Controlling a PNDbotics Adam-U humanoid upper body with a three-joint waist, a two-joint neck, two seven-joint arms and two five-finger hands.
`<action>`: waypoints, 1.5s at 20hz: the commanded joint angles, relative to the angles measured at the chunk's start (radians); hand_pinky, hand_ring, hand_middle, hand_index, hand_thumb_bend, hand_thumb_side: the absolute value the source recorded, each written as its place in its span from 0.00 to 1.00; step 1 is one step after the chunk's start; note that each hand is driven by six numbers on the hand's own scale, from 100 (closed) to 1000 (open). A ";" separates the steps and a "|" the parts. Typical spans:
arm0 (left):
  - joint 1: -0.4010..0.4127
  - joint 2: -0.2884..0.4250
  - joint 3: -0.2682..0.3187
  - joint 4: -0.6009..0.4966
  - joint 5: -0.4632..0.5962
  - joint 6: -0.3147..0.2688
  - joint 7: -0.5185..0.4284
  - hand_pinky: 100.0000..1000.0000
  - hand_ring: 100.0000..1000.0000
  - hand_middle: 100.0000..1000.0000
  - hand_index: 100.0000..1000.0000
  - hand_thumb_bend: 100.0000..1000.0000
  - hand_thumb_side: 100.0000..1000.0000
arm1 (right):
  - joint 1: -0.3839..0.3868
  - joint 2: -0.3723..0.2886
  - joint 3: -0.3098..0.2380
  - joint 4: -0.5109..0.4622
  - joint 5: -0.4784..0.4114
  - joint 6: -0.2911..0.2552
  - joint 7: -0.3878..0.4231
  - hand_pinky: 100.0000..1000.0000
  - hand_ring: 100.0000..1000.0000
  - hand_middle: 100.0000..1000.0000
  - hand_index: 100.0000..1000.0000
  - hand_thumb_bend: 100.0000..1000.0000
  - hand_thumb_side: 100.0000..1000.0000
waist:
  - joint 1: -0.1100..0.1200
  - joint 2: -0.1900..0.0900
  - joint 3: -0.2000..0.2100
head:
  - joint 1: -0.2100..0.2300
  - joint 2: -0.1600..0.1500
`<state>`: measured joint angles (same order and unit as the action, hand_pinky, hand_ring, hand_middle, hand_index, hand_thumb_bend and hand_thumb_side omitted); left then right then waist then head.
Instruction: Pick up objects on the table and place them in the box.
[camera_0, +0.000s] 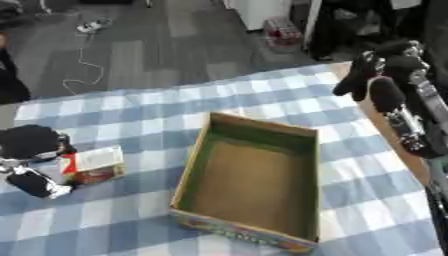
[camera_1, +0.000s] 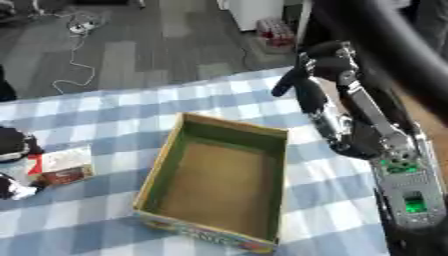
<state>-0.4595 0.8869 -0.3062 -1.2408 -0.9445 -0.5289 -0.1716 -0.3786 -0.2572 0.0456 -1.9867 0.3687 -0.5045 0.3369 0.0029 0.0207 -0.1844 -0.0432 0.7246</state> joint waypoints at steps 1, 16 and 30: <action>-0.001 0.059 0.029 -0.062 0.065 0.012 0.014 0.00 0.00 0.02 0.30 0.00 0.63 | -0.008 -0.018 -0.008 -0.013 -0.002 0.000 -0.005 0.25 0.21 0.22 0.52 0.00 1.00 | 0.001 -0.011 0.002 | 0.007 -0.006; 0.064 0.131 0.042 -0.398 0.242 0.082 -0.044 0.00 0.00 0.01 0.30 0.00 0.61 | -0.004 -0.024 -0.008 -0.013 0.001 0.002 -0.004 0.25 0.21 0.21 0.52 0.00 1.00 | 0.000 -0.011 0.008 | 0.012 -0.011; 0.043 0.144 0.034 -0.621 0.376 0.166 -0.020 0.00 0.00 0.00 0.30 0.00 0.59 | -0.002 -0.026 -0.006 -0.013 0.001 0.001 -0.003 0.25 0.21 0.22 0.52 0.00 1.00 | 0.001 -0.013 0.008 | 0.014 -0.020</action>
<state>-0.3976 0.9938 -0.2803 -1.8341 -0.5870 -0.3704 -0.1968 -0.3728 -0.2661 0.0427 -1.9867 0.3695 -0.5025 0.3351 0.0029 0.0195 -0.1764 -0.0422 0.7192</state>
